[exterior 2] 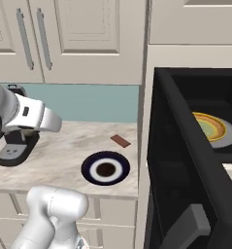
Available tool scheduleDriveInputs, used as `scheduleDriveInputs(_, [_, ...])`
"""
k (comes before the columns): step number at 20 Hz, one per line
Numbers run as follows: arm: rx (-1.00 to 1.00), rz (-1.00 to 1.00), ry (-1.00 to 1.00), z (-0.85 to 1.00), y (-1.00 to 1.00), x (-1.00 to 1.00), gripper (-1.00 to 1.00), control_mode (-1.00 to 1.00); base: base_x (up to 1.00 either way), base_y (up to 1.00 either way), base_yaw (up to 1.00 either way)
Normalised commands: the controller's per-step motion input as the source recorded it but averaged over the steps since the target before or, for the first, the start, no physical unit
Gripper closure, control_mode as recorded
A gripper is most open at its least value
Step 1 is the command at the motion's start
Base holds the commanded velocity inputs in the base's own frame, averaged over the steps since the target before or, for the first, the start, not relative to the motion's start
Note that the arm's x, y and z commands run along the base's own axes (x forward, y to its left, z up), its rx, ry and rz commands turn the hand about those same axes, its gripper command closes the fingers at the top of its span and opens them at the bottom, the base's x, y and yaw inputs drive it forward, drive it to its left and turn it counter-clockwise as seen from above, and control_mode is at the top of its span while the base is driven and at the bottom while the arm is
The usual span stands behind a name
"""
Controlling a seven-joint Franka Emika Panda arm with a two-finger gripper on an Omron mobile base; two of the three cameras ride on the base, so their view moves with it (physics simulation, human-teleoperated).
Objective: Pick the garlic from the microwave and place it on plate located on the counter.
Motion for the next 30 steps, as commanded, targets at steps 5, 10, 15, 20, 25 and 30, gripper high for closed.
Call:
scheduleDriveInputs(5, [0.0, 0.0, 0.0, 0.0, 0.0, 0.0, 1.0, 1.0, 0.34, -0.37, 0.08])
scheduleDriveInputs(10, [0.0, 0.0, 0.01, -0.25, -0.12, 0.38, 1.0, -1.0, 0.07, -0.04, 0.01])
scheduleDriveInputs(15, [0.02, 0.0, 0.11, -0.27, -0.3, 0.61, 1.0, -1.0, 0.0, 0.0, 0.0])
scheduleDriveInputs(20, [0.0, 0.0, 0.19, -0.27, -0.25, 0.63, 1.0, -1.0, 0.0, 0.0, 0.0])
scheduleDriveInputs(25, [0.0, 0.0, 0.12, -0.41, -0.08, 0.36, 1.0, -1.0, 0.0, 0.0, 0.0])
scheduleDriveInputs(30, [0.0, 0.0, 0.08, -0.56, 0.0, 0.37, 1.0, -1.0, 0.0, 0.0, 0.0])
